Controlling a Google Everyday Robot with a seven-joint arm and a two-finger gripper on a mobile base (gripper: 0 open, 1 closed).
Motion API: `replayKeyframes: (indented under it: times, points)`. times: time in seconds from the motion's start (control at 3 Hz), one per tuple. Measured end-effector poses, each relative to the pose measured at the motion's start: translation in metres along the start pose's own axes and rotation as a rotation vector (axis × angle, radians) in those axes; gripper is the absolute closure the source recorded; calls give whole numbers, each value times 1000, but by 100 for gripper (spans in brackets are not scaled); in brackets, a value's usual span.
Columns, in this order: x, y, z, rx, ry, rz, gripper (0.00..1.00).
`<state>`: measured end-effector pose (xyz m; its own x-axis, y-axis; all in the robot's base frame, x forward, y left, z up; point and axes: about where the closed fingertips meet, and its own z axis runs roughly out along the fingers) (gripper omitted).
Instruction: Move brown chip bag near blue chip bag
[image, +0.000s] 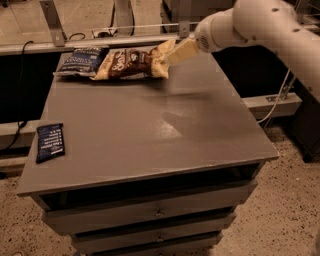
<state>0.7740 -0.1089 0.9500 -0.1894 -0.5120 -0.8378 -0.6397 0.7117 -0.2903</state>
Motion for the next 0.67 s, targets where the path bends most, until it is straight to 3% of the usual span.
replayKeyframes:
  times: [0.33,0.67]
  points:
    - [36,-29,-45,-37,-64,34,0]
    - [46,-42,-66,-21,-74,-9,0]
